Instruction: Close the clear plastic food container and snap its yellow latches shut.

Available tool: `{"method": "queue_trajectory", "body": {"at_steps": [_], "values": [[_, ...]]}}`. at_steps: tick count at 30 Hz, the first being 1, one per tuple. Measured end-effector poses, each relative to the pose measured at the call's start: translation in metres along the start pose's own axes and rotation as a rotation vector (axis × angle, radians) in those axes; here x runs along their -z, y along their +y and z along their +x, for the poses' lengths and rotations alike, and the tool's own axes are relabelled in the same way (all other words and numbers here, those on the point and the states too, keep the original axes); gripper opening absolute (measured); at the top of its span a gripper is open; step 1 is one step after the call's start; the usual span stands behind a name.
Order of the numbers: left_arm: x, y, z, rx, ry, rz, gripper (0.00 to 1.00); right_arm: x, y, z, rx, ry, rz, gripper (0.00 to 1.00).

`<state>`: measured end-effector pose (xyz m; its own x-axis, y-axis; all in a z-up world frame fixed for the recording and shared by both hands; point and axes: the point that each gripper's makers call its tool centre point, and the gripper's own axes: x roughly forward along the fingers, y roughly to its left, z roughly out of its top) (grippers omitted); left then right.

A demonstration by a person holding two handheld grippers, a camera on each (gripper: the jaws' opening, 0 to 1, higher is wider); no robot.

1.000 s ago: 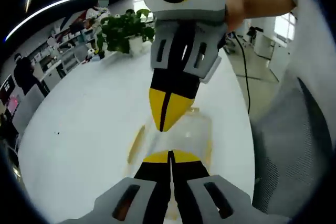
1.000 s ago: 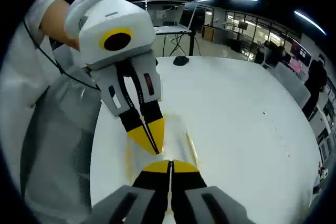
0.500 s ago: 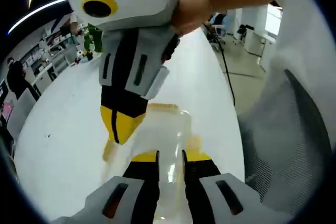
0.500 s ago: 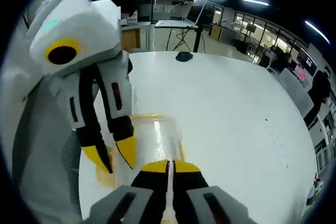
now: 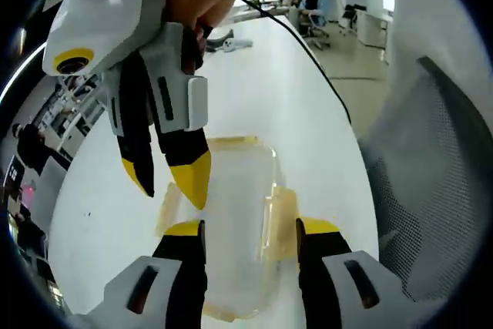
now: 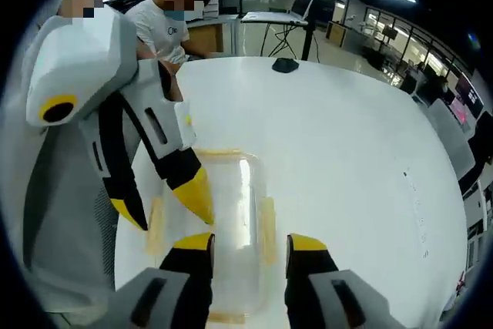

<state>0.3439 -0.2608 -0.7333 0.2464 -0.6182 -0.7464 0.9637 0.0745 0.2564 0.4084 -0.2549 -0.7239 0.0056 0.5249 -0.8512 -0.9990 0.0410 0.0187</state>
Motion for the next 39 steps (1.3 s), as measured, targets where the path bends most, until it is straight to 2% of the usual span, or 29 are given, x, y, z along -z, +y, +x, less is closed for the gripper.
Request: {"method": "queue_trajectory", "body": {"at_steps": [3, 4, 5, 6, 8, 12, 18, 21, 24, 28, 33, 37, 38, 39], "values": [[0.0, 0.003, 0.002, -0.017, -0.012, -0.005, 0.43, 0.004, 0.015, 0.004, -0.111, 0.043, -0.012, 0.36], [-0.002, 0.004, 0.003, -0.021, -0.017, -0.017, 0.43, 0.004, 0.011, 0.006, -0.092, 0.053, -0.05, 0.4], [-0.002, 0.003, 0.003, -0.023, -0.013, -0.009, 0.43, 0.01, 0.014, 0.006, -0.108, 0.099, -0.063, 0.41], [-0.001, 0.004, 0.004, -0.03, -0.003, 0.025, 0.44, 0.005, 0.013, 0.007, -0.109, 0.082, -0.036, 0.41], [-0.001, 0.004, 0.005, -0.03, 0.004, 0.01, 0.44, 0.005, 0.013, 0.008, -0.123, 0.102, -0.074, 0.41], [-0.002, 0.006, 0.004, -0.024, 0.013, -0.022, 0.42, 0.005, 0.012, 0.01, -0.145, 0.121, -0.07, 0.41], [-0.002, 0.006, 0.005, -0.016, 0.046, -0.023, 0.41, 0.005, 0.012, 0.012, -0.18, 0.174, -0.061, 0.4], [-0.002, 0.008, 0.005, 0.004, 0.087, -0.025, 0.4, 0.006, 0.011, 0.013, -0.195, 0.197, -0.064, 0.4], [-0.002, 0.007, 0.005, -0.005, 0.109, -0.034, 0.39, 0.006, 0.012, 0.013, -0.203, 0.215, -0.061, 0.4], [0.0, 0.008, 0.005, -0.001, 0.115, -0.04, 0.39, 0.006, 0.008, 0.014, -0.204, 0.23, -0.059, 0.34], [0.0, 0.008, 0.006, -0.006, 0.129, -0.042, 0.39, 0.006, 0.01, 0.017, -0.219, 0.302, -0.054, 0.34], [0.002, 0.007, 0.009, -0.035, 0.154, -0.031, 0.38, 0.008, 0.009, 0.017, -0.24, 0.306, -0.037, 0.35], [0.0, 0.007, 0.01, -0.049, 0.153, -0.013, 0.38, 0.008, 0.013, 0.017, -0.25, 0.307, 0.034, 0.34], [0.0, 0.008, 0.012, -0.061, 0.147, 0.011, 0.38, 0.012, 0.008, 0.017, -0.261, 0.315, -0.01, 0.35]]}}
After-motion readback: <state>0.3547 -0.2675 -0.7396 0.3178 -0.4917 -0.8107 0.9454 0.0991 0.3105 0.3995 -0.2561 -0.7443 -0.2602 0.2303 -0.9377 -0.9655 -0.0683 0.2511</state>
